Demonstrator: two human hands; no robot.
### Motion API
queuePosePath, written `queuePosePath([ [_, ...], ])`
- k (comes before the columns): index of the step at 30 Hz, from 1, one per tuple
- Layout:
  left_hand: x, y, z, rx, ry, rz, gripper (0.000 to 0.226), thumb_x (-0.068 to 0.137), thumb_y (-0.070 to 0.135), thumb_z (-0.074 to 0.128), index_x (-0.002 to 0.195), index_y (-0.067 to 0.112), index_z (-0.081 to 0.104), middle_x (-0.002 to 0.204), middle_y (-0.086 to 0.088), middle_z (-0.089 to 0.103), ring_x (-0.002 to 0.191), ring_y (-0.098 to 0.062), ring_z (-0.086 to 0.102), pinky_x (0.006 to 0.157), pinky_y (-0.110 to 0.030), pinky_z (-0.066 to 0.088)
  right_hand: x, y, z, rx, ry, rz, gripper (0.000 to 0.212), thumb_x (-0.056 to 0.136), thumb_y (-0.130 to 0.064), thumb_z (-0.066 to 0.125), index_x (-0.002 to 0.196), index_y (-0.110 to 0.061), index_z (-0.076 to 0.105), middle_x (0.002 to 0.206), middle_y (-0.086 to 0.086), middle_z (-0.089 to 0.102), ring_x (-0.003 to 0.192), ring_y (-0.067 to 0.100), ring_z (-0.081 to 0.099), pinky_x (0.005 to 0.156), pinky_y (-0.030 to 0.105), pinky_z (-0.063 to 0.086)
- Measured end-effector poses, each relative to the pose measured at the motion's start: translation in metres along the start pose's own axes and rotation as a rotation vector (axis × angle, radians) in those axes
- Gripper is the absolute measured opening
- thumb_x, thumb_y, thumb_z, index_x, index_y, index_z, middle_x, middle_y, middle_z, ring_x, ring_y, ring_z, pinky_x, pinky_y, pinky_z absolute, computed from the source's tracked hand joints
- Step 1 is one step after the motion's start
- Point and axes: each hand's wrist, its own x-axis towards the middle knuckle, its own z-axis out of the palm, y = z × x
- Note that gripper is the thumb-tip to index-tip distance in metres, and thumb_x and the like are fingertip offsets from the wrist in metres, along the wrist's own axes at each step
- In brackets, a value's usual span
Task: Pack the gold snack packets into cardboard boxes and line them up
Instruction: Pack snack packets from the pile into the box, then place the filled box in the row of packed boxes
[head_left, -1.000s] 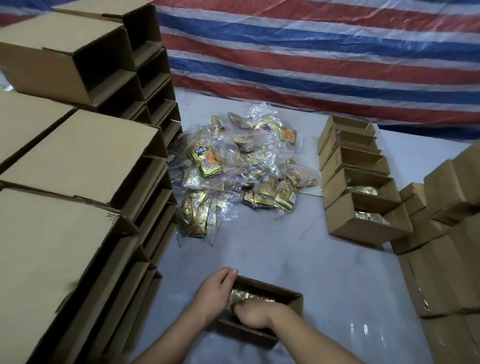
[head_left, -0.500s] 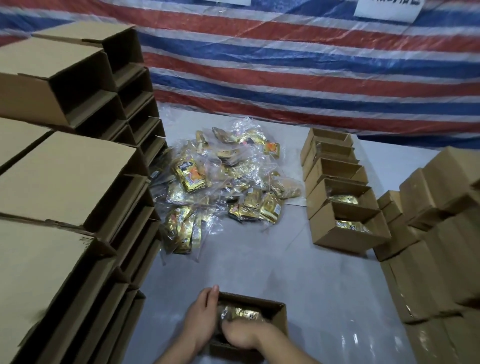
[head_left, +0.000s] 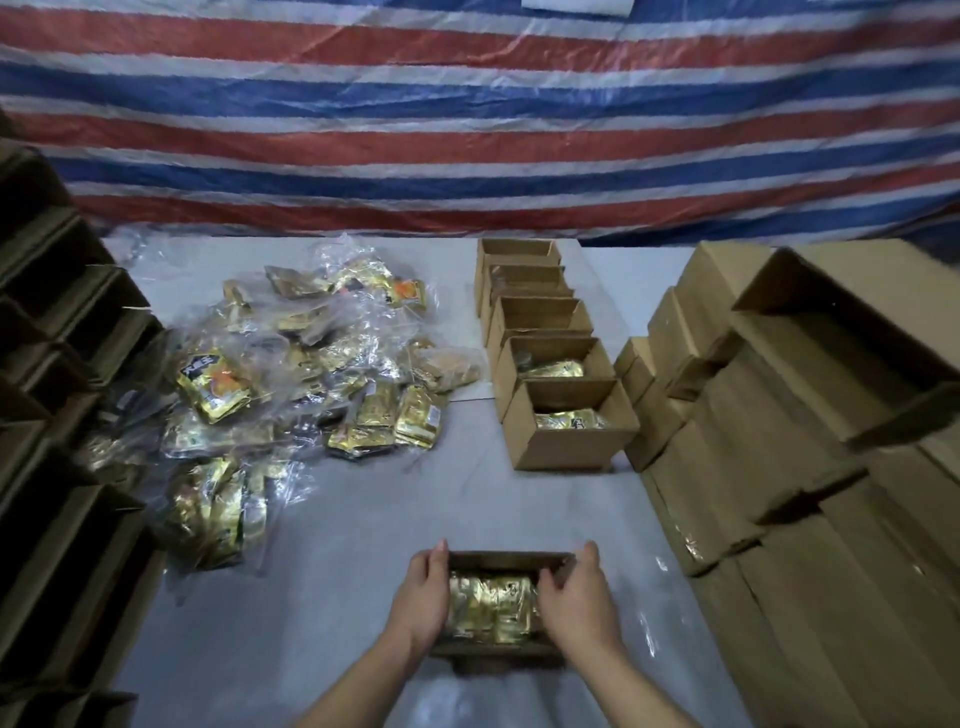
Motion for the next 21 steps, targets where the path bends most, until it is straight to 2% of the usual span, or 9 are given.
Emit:
queuePosePath([
  [2,0.005,0.007,0.025,0.024,-0.026,0.012,0.033,0.101,0.05,0.027,0.111,0.027,0.048,0.115,-0.001,0.055,0.105,-0.016,0.048,0.088,-0.024,0.03,0.008,0.019,-0.007,0.021,0.05,0.06,0.04,0.095,-0.03,0.056,0.127,-0.008,0.043,0.119,0.017,0.066,0.108,0.037,0.063,0.08,0.038,0.049],
  [5,0.015,0.02,0.06,0.052,-0.041,-0.004,0.038,0.099,0.055,0.025,0.113,0.027,0.047,0.128,-0.01,0.058,0.111,-0.022,0.052,0.093,-0.029,0.035,0.031,0.044,-0.022,0.032,0.128,0.071,0.025,0.097,-0.025,0.054,0.117,-0.01,0.053,0.109,0.018,0.07,0.102,0.037,0.065,0.076,0.038,0.049],
  [7,0.026,0.035,0.082,0.049,-0.032,-0.023,0.057,0.098,0.058,0.024,0.135,0.018,0.041,0.14,-0.016,0.051,0.127,-0.03,0.048,0.104,-0.036,0.034,0.056,0.051,-0.035,0.058,0.161,0.074,0.022,0.096,-0.022,0.055,0.113,-0.009,0.057,0.106,0.019,0.07,0.1,0.037,0.065,0.077,0.039,0.05],
  [8,0.032,0.045,0.092,0.034,-0.024,-0.031,0.067,0.098,0.058,0.025,0.147,0.012,0.029,0.147,-0.017,0.044,0.134,-0.032,0.042,0.108,-0.036,0.03,0.068,0.052,-0.042,0.061,0.178,0.078,0.022,0.096,-0.022,0.056,0.114,-0.009,0.058,0.106,0.02,0.069,0.1,0.037,0.064,0.077,0.039,0.05],
  [10,0.045,0.067,0.111,-0.007,-0.01,-0.035,0.076,0.099,0.057,0.026,0.154,0.007,0.009,0.151,-0.018,0.037,0.139,-0.033,0.037,0.11,-0.035,0.029,0.094,0.051,-0.057,0.098,0.21,0.09,0.028,0.094,-0.022,0.06,0.119,-0.009,0.06,0.11,0.02,0.069,0.101,0.039,0.064,0.077,0.039,0.049],
  [15,0.078,0.11,0.144,-0.071,0.017,-0.074,0.088,0.097,0.061,0.03,0.154,0.008,-0.01,0.151,-0.019,0.039,0.136,-0.035,0.04,0.109,-0.035,0.032,0.152,0.048,-0.083,0.221,0.22,0.132,0.051,0.089,-0.025,0.068,0.136,-0.011,0.053,0.126,0.017,0.065,0.113,0.039,0.06,0.087,0.04,0.049],
  [17,0.089,0.118,0.15,-0.082,0.036,-0.085,0.091,0.096,0.063,0.031,0.153,0.009,-0.015,0.152,-0.017,0.037,0.137,-0.035,0.038,0.11,-0.036,0.031,0.171,0.043,-0.089,0.196,0.223,0.098,0.057,0.087,-0.024,0.069,0.139,-0.013,0.05,0.129,0.016,0.063,0.116,0.039,0.059,0.09,0.04,0.048],
  [19,0.101,0.124,0.152,-0.115,0.044,-0.072,0.092,0.095,0.064,0.032,0.152,0.011,-0.017,0.156,-0.015,0.031,0.14,-0.034,0.035,0.114,-0.038,0.03,0.188,0.034,-0.092,0.182,0.217,0.044,0.07,0.087,-0.023,0.07,0.149,-0.016,0.039,0.14,0.013,0.056,0.125,0.037,0.053,0.097,0.041,0.045],
  [21,0.113,0.129,0.153,-0.124,0.054,-0.033,0.089,0.096,0.063,0.031,0.153,0.012,-0.012,0.159,-0.012,0.025,0.144,-0.032,0.029,0.116,-0.037,0.025,0.204,0.026,-0.094,0.164,0.221,0.007,0.075,0.086,-0.022,0.07,0.152,-0.016,0.034,0.145,0.01,0.051,0.13,0.035,0.05,0.101,0.04,0.043],
])
